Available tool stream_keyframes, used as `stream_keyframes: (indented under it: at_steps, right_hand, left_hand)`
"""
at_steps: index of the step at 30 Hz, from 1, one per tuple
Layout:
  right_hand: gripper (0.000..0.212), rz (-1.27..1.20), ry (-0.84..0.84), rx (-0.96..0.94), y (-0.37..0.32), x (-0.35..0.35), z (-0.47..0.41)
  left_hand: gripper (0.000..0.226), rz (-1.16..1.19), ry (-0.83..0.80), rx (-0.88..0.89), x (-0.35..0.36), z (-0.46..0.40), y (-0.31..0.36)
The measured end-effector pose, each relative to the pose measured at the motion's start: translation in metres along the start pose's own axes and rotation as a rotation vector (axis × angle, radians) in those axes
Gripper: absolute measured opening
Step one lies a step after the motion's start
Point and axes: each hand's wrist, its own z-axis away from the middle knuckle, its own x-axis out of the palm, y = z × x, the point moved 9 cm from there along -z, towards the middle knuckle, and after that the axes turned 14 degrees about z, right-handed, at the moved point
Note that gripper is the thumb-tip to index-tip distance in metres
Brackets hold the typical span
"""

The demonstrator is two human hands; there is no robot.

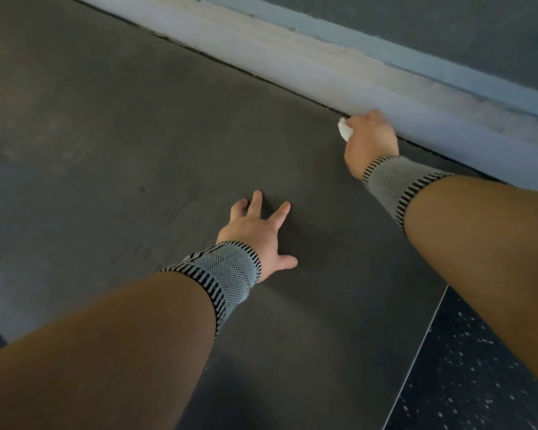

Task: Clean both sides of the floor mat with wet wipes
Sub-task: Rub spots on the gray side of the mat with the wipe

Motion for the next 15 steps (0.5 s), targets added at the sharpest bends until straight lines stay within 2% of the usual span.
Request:
stream_keyframes:
  at_steps: [1, 2, 4, 5, 6, 7, 8, 10, 11, 13, 15]
  right_hand:
    - [0.031, -0.019, 0.02, -0.024, -0.012, -0.003, 0.002]
    - [0.027, -0.084, 0.044, -0.129, -0.031, -0.005, 0.011]
    - [0.03, -0.116, 0.016, -0.456, -0.073, -0.002, 0.043]
    - [0.032, -0.126, 0.008, -0.569, -0.082, 0.001, 0.051]
    - [0.032, -0.121, 0.016, -0.605, -0.082, -0.001, 0.047]
    - [0.031, -0.097, 0.063, -0.54, -0.072, -0.003, 0.034]
    - [0.032, -0.04, 0.07, -0.387, -0.052, -0.001, 0.014]
    - [0.032, 0.138, 0.03, -0.123, -0.02, -0.002, -0.015]
    - [0.029, 0.163, 0.004, -0.081, -0.02, -0.005, -0.018]
    - [0.024, 0.054, -0.009, -0.178, -0.047, -0.007, -0.008]
    - [0.034, -0.09, -0.015, -0.436, -0.087, -0.005, 0.021]
  left_hand:
    - [0.101, -0.002, -0.006, -0.003, 0.001, 0.0, 0.0]
    - [0.101, -0.003, -0.012, -0.006, 0.001, 0.0, 0.001]
    - [0.1, -0.004, -0.015, -0.006, 0.002, -0.003, 0.001]
    - [0.1, -0.006, -0.012, -0.003, 0.002, -0.003, 0.001]
    - [0.1, -0.008, -0.01, 0.0, 0.001, -0.003, 0.0]
    - [0.1, -0.008, -0.011, 0.003, 0.002, -0.003, 0.0]
    - [0.1, -0.007, -0.007, 0.008, 0.003, -0.003, 0.0]
    - [0.1, -0.006, 0.011, 0.018, 0.002, -0.002, -0.001]
    - [0.1, -0.005, 0.016, 0.021, 0.002, -0.002, -0.002]
    - [0.1, -0.006, 0.018, 0.022, 0.003, -0.001, -0.002]
    - [0.101, -0.002, 0.027, 0.024, 0.002, -0.002, -0.001]
